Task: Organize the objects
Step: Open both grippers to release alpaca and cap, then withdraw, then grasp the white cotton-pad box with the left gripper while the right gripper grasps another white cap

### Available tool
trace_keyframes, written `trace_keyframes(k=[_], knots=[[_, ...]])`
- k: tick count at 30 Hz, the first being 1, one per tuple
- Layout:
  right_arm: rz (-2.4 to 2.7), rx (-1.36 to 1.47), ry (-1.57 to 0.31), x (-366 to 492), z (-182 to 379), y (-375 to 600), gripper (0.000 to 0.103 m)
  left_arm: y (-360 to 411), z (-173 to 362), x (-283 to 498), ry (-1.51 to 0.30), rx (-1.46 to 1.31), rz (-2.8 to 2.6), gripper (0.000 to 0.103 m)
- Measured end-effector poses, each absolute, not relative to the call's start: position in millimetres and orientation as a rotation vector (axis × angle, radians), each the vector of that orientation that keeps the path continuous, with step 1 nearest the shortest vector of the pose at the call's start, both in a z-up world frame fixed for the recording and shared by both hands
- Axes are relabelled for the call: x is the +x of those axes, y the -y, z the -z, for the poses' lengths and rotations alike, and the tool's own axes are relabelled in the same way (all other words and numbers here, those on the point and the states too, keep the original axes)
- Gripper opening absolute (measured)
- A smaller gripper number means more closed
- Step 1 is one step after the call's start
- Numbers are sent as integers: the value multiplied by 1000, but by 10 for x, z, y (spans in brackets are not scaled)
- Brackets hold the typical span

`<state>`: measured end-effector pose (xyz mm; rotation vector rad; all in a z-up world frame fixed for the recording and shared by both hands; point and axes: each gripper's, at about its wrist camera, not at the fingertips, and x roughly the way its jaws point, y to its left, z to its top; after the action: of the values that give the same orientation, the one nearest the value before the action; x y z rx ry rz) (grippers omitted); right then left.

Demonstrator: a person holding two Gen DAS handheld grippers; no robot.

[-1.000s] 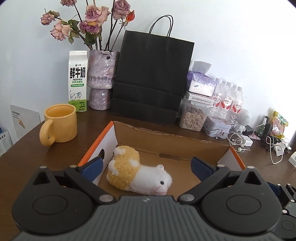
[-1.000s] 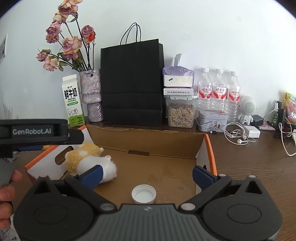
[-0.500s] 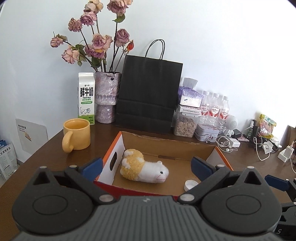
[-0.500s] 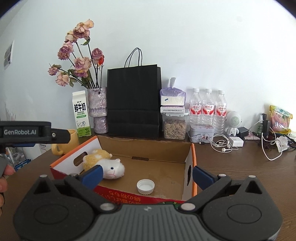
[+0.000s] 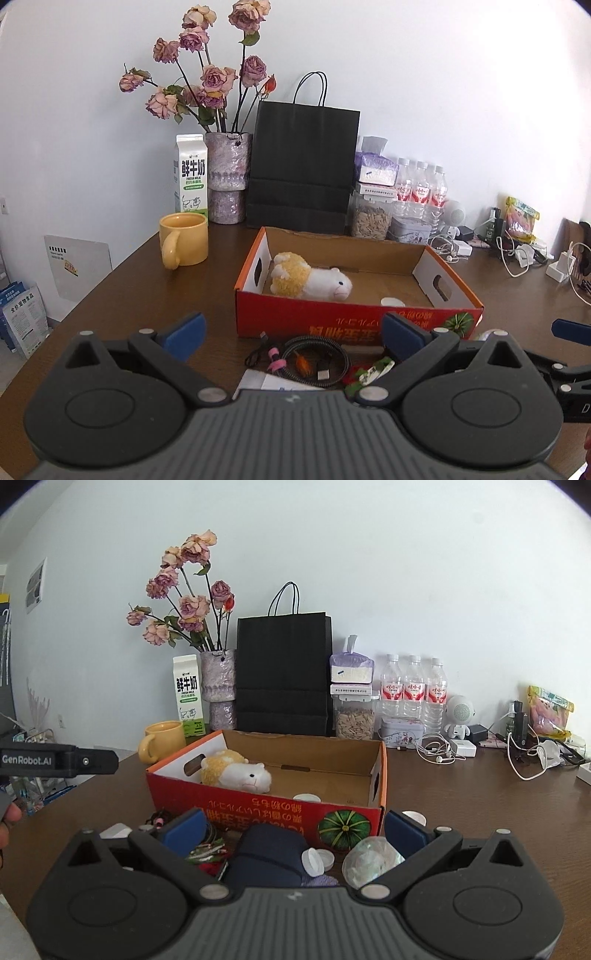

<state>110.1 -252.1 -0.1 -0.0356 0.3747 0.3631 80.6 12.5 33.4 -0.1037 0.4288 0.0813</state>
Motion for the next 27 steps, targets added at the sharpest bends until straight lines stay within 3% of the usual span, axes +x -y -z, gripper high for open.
trace_keyframes(k=[13,27], knots=[[-359,-38,-470,798,301,2592,103,-139,0,429,-508,-34,-44,103],[-291,-15,-521,955,467,2770,103,-166,182,625,-586,-51,-71,103]])
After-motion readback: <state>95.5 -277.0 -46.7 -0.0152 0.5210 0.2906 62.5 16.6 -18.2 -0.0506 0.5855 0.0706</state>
